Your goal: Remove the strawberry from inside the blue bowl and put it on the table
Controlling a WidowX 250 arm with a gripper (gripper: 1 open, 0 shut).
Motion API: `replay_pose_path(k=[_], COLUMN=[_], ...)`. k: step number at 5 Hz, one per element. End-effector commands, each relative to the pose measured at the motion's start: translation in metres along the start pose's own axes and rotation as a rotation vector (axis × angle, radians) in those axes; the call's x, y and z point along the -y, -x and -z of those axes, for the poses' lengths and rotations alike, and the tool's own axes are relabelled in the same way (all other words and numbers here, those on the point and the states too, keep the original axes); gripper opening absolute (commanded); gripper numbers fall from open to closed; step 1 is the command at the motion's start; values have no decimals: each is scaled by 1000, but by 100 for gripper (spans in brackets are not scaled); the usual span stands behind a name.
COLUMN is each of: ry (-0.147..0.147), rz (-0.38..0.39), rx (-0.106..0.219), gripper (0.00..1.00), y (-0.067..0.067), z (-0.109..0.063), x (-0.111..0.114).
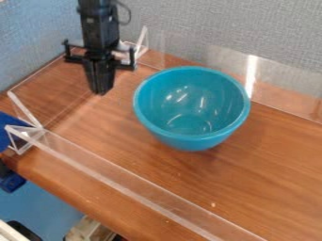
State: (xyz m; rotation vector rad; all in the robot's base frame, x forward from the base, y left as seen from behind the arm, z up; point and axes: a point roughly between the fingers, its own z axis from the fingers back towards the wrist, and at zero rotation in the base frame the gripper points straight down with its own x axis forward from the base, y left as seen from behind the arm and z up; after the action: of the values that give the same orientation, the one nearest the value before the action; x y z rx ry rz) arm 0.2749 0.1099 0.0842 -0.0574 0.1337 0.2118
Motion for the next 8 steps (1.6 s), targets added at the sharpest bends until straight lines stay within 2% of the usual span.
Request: replay_pose_path(k=[1,3,4,5,6,8], ry=[-31,-54,-61,-70,-74,-59], rz=[-5,12,26,26,26,33], rx=[19,-38,-51,-67,-74,-33], gripper=[0,0,0,100,100,100], y=[-7,-12,-14,-14,-13,-9], z=[4,40,48,49,49,32], x=[-7,-7,-4,-4,-2,4])
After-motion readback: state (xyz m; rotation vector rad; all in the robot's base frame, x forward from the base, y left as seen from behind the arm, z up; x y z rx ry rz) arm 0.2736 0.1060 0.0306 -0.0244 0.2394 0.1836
